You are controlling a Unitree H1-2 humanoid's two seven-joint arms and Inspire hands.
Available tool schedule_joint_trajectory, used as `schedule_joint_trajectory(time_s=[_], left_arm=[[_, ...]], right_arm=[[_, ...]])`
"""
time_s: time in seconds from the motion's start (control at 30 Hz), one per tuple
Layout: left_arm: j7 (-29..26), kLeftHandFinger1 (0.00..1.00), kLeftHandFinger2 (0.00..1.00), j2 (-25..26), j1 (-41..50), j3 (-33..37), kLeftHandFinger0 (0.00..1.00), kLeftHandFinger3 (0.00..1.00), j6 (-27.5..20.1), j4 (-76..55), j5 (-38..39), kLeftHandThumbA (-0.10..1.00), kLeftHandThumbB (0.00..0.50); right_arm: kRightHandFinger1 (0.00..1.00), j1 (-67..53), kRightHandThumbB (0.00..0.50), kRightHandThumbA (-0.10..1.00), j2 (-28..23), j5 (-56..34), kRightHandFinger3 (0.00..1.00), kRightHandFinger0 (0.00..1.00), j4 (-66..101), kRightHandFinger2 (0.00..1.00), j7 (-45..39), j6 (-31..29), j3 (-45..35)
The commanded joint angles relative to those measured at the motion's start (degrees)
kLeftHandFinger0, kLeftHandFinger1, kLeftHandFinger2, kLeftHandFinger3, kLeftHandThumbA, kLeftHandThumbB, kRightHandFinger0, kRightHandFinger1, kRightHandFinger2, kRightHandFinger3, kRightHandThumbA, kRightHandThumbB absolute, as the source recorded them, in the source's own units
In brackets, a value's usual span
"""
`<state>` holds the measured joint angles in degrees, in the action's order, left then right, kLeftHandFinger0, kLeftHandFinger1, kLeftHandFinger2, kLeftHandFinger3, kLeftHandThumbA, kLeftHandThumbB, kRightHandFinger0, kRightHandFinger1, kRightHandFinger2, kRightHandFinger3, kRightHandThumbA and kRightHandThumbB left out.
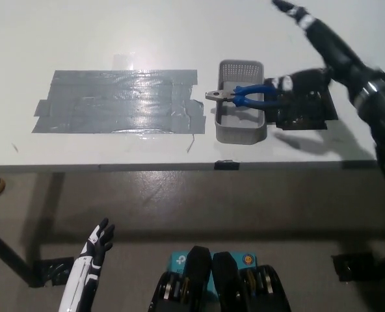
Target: The robot picks the blue plier placed on top of the container and places it on the grey area of the table
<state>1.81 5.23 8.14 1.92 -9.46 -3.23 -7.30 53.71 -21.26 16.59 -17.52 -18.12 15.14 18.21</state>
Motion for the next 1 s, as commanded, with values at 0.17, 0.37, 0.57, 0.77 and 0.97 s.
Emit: schedule_joint_trajectory(time_s=[0.17,0.37,0.57,0.77,0.97], left_arm=[[-0.03,1.0,1.0,1.09,-1.29,-0.16,1.0,1.0,-2.23,-2.33,-0.46,1.0,0.0],[0.11,1.0,1.0,1.41,-2.1,0.24,1.0,1.0,-2.36,-1.93,-0.77,1.0,0.0],[-0.15,1.0,1.0,1.77,-2.13,0.66,1.0,1.0,-1.47,-3.01,-2.45,1.0,0.0],[-0.1,1.0,1.0,1.88,-2.18,0.67,1.0,1.0,-1.22,-3.09,-2.77,1.0,0.036],[0.06,1.0,1.0,2.08,-2.47,0.61,1.0,1.0,-1.42,-3.15,-2.8,1.0,0.03]], right_arm=[[1.0,17.31,0.33,0.87,3.52,6.19,1.0,1.0,-19.55,1.0,-9.23,10.51,10.02],[1.0,20.22,0.337,0.94,6.23,8.21,1.0,1.0,-26.83,1.0,-8.57,9.1,13.02],[1.0,19.97,0.444,1.0,8.56,8.38,1.0,1.0,-30.1,1.0,-8.46,8.48,13.15],[1.0,20.8,0.333,0.98,10.65,10.44,1.0,1.0,-34.4,1.0,-7.8,7.02,15.28],[1.0,21.34,0.331,0.97,11.85,12.73,1.0,1.0,-38.0,1.0,-6.3,6.29,17.13]])
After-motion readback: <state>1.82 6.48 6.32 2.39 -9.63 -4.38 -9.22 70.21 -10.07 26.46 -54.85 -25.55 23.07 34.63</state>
